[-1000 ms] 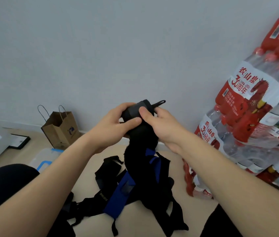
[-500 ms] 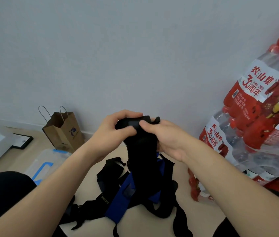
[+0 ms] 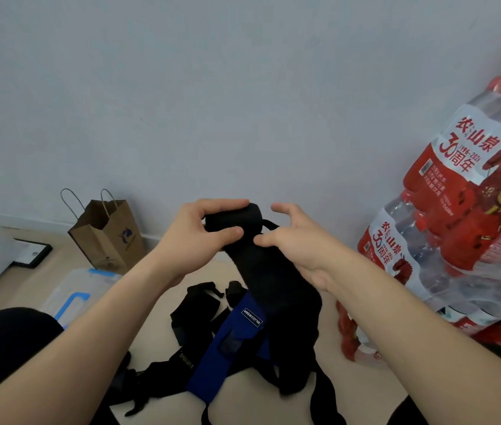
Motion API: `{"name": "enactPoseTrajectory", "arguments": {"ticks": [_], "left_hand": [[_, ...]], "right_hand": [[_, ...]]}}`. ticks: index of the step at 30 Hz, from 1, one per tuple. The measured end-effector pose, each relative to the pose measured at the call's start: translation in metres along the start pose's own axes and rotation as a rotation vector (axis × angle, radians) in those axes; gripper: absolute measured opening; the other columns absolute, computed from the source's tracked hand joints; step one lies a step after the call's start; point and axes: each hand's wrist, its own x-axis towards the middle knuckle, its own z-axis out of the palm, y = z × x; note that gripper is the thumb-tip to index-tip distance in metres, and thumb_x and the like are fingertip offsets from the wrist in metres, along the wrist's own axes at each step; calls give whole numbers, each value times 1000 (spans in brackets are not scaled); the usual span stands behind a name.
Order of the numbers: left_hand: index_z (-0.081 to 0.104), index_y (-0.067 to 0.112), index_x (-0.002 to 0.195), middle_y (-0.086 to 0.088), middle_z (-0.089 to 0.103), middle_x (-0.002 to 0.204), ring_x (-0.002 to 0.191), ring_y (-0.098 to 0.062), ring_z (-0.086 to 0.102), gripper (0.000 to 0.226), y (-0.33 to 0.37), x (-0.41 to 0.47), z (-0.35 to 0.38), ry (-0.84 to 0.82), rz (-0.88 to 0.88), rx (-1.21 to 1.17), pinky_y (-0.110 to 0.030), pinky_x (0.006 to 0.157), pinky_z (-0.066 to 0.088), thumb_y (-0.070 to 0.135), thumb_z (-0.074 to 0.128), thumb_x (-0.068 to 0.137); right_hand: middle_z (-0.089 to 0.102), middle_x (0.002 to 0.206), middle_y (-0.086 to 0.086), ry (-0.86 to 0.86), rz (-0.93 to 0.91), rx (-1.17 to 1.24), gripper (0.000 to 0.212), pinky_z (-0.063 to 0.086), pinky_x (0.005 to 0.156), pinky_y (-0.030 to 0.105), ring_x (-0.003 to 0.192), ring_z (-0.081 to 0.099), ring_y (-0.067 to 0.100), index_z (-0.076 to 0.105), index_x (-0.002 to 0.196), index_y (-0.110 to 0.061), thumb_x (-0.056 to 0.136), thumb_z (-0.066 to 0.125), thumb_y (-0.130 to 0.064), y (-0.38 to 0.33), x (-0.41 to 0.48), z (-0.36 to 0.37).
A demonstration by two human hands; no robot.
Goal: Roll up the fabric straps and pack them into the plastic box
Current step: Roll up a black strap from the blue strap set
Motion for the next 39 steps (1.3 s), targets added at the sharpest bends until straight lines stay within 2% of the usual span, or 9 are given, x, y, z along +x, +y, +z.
{"name": "enactPoseTrajectory", "arguments": {"ticks": [4, 7, 11, 14, 20, 24, 27, 33, 39], "left_hand": [[80, 32, 126, 9, 64, 134, 115, -10, 71, 61, 2, 1, -1, -118, -6, 69, -30, 95, 63, 5, 54, 78], [75, 39, 132, 14, 55, 135, 116, -3, 64, 67, 1, -2, -5, -222, 107, 359, -15, 95, 52, 8, 70, 73], [80, 39, 119, 11, 58, 126, 112, -1, 63, 34, -10, -2, 3, -163, 172, 476, -26, 102, 51, 20, 81, 91], [74, 33, 114, 8, 68, 122, 113, -11, 68, 24, -13, -2, 6, -146, 136, 465, -42, 104, 56, 14, 73, 99], [61, 32, 132, 13, 76, 119, 108, -6, 73, 58, -5, -11, 3, -207, -55, 220, -20, 86, 57, 5, 85, 87], [54, 30, 140, 6, 78, 122, 109, -10, 75, 74, -3, -16, 7, -232, -107, 90, -26, 84, 63, -5, 86, 83], [54, 29, 141, 6, 77, 123, 114, -11, 74, 78, -3, -17, 8, -215, -79, 70, -35, 97, 62, -5, 89, 80], [53, 26, 133, -2, 61, 133, 124, -21, 64, 80, 0, -21, 10, -58, -55, 70, -51, 103, 59, 17, 94, 64], [29, 13, 163, 2, 45, 145, 135, -11, 44, 113, -11, -36, 40, 86, 250, 541, -21, 114, 37, 29, 94, 71]], "right_hand": [[79, 106, 17, -4, 16, 24, 40, 64, 64, 41, 79, 81, 30, 63, 129, -26, 94, 76, -11, -8, -2, -8], [77, 111, 22, -33, 20, 68, 37, 67, 74, 47, 90, 80, 37, 62, 126, -23, 94, 75, -7, -8, -4, -15], [77, 99, 15, -156, 47, 131, 17, 63, 62, 33, 74, 76, 24, 71, 115, -14, 98, 71, -13, -15, -6, -20], [79, 94, 17, -201, 87, 334, 35, 63, 62, 33, 73, 77, 26, 79, 112, -3, 101, 52, -23, -19, -5, -27], [81, 116, 19, -286, -130, 460, 50, 66, 75, 28, 104, 81, 28, 65, 131, 7, 91, 38, 18, -20, 2, -39], [84, 94, 4, 12, -263, -11, 17, 60, 65, 20, 81, 80, 14, 81, 111, -8, 96, 82, -17, -5, 10, -33], [83, 85, -6, 201, -314, -88, 10, 58, 60, 21, 75, 78, 9, 82, 106, -24, 101, 77, -30, 6, 17, -19], [80, 118, 7, 55, -78, 201, 19, 67, 75, 40, 102, 80, 27, 64, 126, -24, 111, 55, -32, 15, 24, 7], [64, 126, 9, 478, -159, 80, 24, 58, 104, 53, 115, 66, 30, 50, 128, -13, 110, 53, -29, 17, 22, 23]]}}
